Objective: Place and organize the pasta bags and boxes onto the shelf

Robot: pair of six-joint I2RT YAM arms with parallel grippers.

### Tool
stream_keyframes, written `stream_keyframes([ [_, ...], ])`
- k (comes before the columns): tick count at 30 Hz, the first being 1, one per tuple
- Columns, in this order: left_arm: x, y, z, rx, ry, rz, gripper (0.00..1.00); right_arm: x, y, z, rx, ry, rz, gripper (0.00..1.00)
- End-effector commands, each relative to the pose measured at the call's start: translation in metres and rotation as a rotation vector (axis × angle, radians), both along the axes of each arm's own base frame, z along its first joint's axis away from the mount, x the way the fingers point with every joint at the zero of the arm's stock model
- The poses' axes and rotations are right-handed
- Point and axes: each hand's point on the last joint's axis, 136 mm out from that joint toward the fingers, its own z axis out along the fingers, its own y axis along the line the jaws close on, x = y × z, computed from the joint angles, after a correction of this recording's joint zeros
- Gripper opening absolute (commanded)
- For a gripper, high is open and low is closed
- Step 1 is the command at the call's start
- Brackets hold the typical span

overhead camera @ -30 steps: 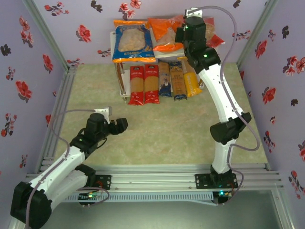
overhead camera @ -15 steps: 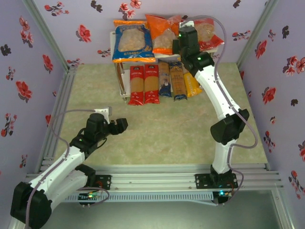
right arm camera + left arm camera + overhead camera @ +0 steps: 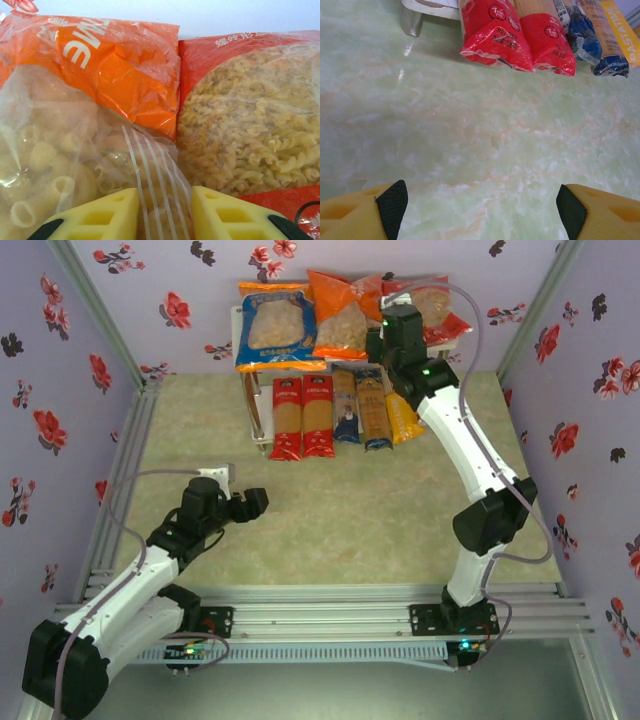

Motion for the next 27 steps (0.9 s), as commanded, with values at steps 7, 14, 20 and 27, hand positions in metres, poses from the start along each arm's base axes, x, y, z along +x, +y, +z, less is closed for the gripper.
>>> stream_keyframes([
  [7,0.002,0.001,0.005,0.002,-0.012,-0.002,0.83,-0.028,0.008,0.081,0.126,-0.201,0.104,0.32],
  [14,0.003,0.001,0.008,0.002,-0.019,-0.004,0.83,-0.023,0.005,0.138,0.181,-0.363,0.081,0.02],
  [20,0.002,0.001,0.009,0.004,-0.017,-0.004,0.83,0.011,0.029,0.145,0.164,-0.377,0.12,0.0],
  [27,0.002,0.002,0.009,0.013,-0.017,-0.004,0.83,0.042,0.056,0.136,0.174,-0.45,0.183,0.0],
])
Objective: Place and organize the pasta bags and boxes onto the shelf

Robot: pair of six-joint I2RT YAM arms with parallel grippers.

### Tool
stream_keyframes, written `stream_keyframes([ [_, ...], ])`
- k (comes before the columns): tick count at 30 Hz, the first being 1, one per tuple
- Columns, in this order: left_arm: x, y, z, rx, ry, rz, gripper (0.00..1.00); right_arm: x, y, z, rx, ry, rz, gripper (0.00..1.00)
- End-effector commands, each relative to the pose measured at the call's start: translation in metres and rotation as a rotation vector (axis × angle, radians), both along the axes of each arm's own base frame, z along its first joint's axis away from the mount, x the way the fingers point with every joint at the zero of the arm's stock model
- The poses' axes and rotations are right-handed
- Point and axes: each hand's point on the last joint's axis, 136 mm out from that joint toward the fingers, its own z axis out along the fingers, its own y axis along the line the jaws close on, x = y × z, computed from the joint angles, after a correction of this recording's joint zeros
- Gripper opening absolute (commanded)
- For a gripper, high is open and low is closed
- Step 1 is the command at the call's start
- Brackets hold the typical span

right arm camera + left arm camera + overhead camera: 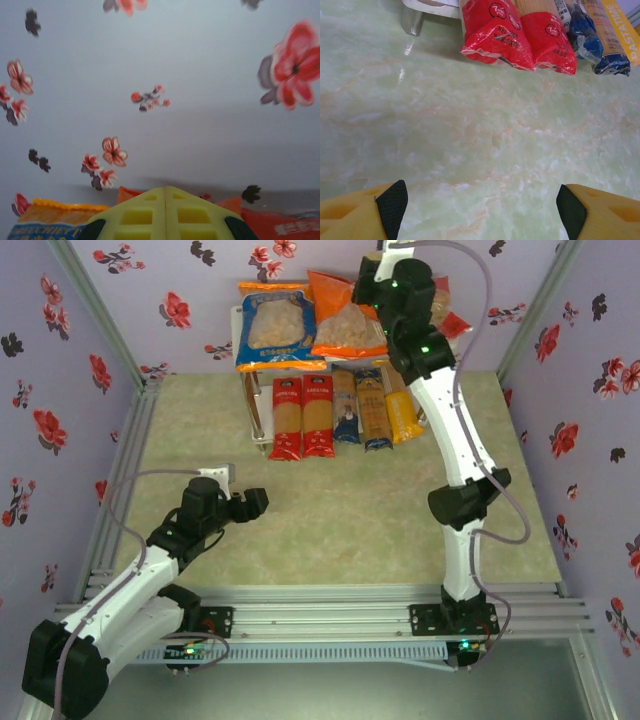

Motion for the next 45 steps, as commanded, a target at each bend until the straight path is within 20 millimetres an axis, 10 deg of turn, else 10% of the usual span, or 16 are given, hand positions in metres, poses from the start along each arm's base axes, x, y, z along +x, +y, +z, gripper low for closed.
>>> stream_keyframes([
  [1,0.003,0.002,0.01,0.01,-0.02,0.0,0.83,0.01,0.015,0.0,-0.009,-0.054,0.039,0.0],
  [29,0.002,0.007,0.006,0.022,-0.008,0.013,0.84,0.046,0.04,-0.197,-0.362,0.415,0.092,0.0],
  [34,0.001,0.007,0.006,0.023,-0.008,0.011,0.85,0.046,0.038,-0.191,-0.353,0.404,0.078,0.33],
  [45,0.003,0.009,0.006,0.033,-0.021,0.017,0.85,0.038,0.037,-0.102,-0.156,0.194,0.074,0.54],
])
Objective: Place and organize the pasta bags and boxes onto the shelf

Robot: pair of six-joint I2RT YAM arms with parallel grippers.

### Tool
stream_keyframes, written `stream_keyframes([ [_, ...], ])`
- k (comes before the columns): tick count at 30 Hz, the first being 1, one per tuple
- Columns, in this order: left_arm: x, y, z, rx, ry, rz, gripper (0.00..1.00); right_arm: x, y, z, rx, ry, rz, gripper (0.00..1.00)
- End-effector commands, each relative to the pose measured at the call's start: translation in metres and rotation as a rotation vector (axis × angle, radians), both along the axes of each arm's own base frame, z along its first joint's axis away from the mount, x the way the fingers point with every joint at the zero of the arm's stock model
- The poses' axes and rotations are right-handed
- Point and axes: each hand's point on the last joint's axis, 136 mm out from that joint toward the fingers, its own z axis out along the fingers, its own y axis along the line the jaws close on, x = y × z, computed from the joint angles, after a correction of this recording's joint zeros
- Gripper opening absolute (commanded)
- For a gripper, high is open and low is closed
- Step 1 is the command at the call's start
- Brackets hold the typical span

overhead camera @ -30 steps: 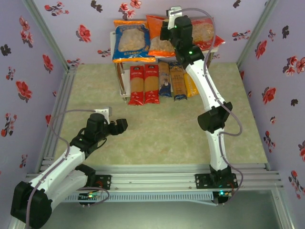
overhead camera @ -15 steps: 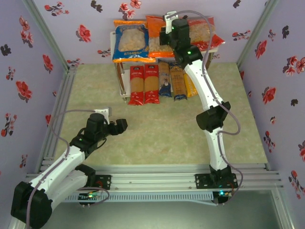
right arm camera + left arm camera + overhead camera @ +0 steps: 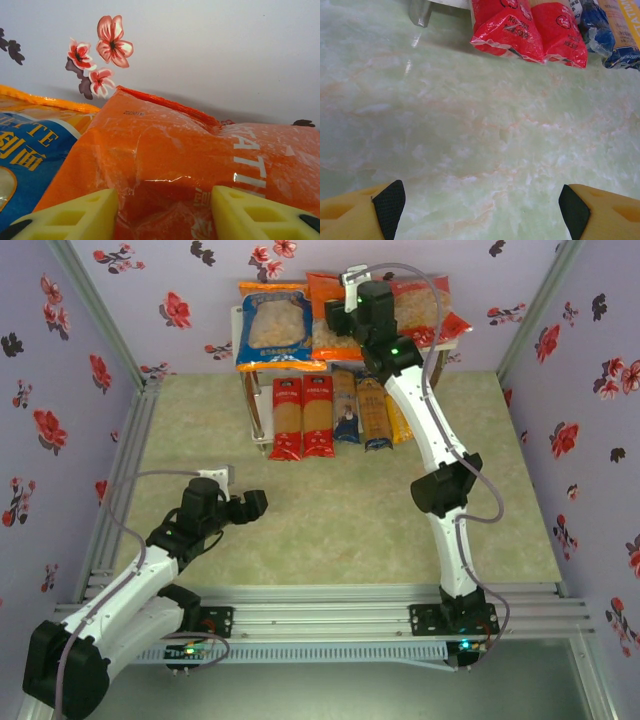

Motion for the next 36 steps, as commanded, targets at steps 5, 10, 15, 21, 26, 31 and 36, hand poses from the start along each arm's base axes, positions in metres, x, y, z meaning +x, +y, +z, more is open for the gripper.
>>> stream_keyframes([
  [5,0.005,0.005,0.012,0.016,-0.047,0.013,0.85,-0.022,0.006,0.064,0.174,-0.132,0.075,0.57],
  [10,0.005,0.007,0.013,0.015,-0.055,0.017,0.84,-0.061,0.03,0.103,0.139,-0.231,0.135,0.56],
  [15,0.005,0.011,0.016,0.039,-0.069,0.025,0.84,-0.096,0.009,0.131,0.139,-0.302,0.003,0.57],
  [21,0.003,0.023,0.016,0.071,-0.076,0.072,0.83,-0.162,-0.069,0.128,0.155,-0.311,-0.18,0.59],
  [26,0.004,0.029,0.019,0.086,-0.097,0.096,0.85,-0.23,-0.153,0.077,0.093,-0.217,-0.367,0.63],
  [31,0.011,0.034,0.026,0.107,-0.113,0.114,0.86,-0.298,-0.223,-0.016,0.096,-0.021,-0.511,0.65],
  [36,0.019,0.047,0.037,0.143,-0.143,0.142,0.91,-0.341,-0.263,-0.107,0.12,0.122,-0.625,0.68],
])
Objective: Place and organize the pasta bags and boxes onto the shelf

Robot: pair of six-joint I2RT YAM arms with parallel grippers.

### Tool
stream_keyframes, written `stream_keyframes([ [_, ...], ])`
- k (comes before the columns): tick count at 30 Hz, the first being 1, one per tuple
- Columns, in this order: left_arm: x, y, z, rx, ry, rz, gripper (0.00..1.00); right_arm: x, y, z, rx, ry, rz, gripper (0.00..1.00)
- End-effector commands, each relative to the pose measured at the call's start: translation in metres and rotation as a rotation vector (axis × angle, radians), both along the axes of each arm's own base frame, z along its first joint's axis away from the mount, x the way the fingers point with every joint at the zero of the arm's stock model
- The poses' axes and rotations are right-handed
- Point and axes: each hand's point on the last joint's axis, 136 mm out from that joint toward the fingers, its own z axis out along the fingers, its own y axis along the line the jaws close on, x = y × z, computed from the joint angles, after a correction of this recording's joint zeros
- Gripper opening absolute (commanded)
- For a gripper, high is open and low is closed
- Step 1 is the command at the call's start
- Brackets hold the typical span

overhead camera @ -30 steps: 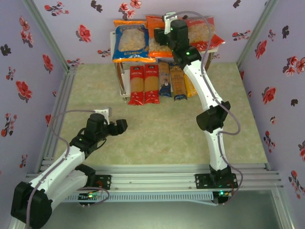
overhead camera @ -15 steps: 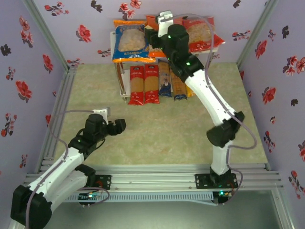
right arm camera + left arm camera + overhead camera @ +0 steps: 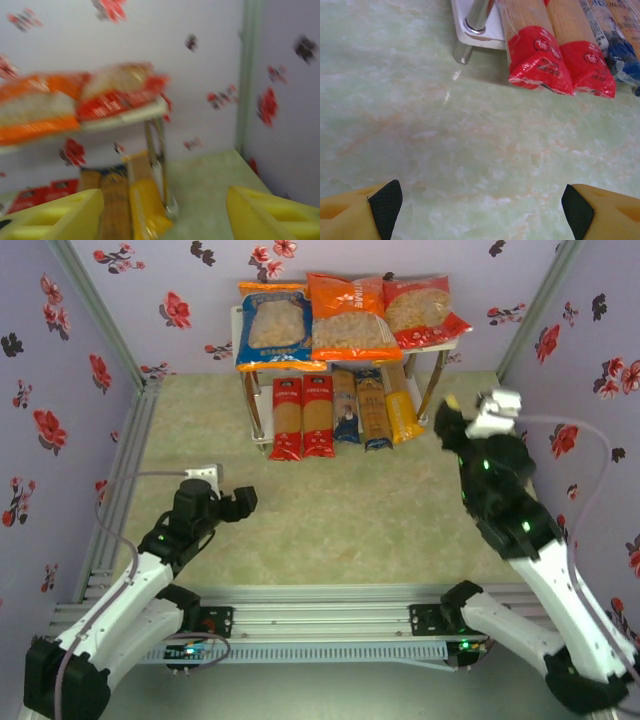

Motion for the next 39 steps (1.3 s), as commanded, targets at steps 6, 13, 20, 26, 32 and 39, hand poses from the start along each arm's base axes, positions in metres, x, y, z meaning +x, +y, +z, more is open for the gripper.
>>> stream_keyframes([
  [6,0.028,0.043,0.021,0.039,-0.057,0.156,1.0,-0.024,-0.033,-0.124,0.012,0.303,-0.164,0.74],
  [13,0.054,0.11,0.023,0.219,-0.084,0.423,1.0,-0.016,-0.025,-0.156,0.043,0.364,-0.138,0.79],
  [20,0.082,0.144,0.018,0.468,-0.214,0.484,1.0,-0.01,-0.023,-0.174,0.024,0.417,-0.14,0.81],
  [26,0.095,0.155,-0.018,0.482,-0.249,0.494,1.0,-0.01,-0.029,-0.184,0.012,0.44,-0.156,0.83],
  [32,0.106,0.147,-0.032,0.465,-0.349,0.46,1.0,-0.006,-0.035,-0.193,0.007,0.473,-0.181,0.83],
  [39,0.108,0.12,-0.053,0.525,-0.359,0.316,1.0,0.0,-0.041,-0.203,0.017,0.488,-0.204,0.84],
])
